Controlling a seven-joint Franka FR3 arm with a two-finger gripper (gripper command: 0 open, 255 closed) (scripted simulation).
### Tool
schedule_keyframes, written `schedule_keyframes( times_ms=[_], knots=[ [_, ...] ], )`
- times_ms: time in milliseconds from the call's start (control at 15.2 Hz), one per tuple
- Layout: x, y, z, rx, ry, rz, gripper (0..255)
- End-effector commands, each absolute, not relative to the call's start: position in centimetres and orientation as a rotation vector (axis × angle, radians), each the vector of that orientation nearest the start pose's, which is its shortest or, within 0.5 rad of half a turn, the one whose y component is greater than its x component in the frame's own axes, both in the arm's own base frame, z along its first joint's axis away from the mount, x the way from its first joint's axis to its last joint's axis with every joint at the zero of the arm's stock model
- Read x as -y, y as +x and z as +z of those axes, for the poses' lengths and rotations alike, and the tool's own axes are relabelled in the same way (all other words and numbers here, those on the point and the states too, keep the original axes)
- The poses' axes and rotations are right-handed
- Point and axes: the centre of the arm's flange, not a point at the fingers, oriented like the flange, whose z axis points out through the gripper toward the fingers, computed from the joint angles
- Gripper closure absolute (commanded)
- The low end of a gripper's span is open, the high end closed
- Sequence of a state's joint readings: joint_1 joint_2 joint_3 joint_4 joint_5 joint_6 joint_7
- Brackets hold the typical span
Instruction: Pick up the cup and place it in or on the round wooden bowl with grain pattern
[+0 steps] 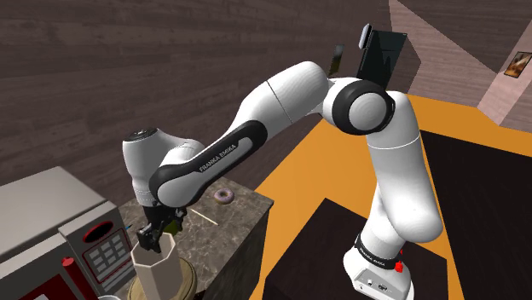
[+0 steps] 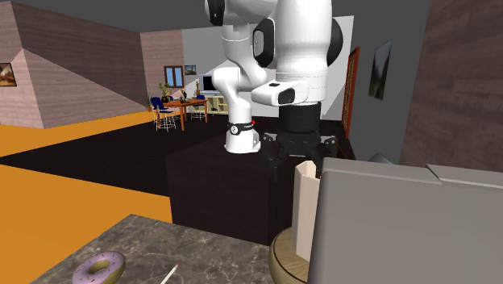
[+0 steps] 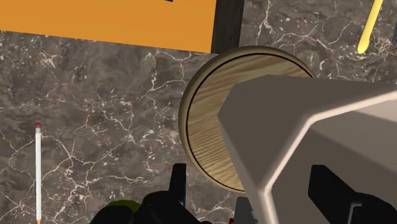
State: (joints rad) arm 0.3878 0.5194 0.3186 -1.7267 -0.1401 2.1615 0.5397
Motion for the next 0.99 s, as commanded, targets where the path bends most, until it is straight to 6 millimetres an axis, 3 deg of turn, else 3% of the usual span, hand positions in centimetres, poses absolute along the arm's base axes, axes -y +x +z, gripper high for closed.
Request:
schedule_keyframes(
  times_ms=[0, 132, 396, 924],
  knots=[
    [-40.9, 51.8, 29.1, 0.334, -3.119, 0.110, 0],
    [-40.9, 51.8, 29.1, 0.334, -3.119, 0.110, 0],
    [-40.9, 52.1, 34.1, 0.334, -3.119, 0.110, 0],
    [-40.9, 52.1, 34.1, 0.334, -3.119, 0.110, 0]
  ],
)
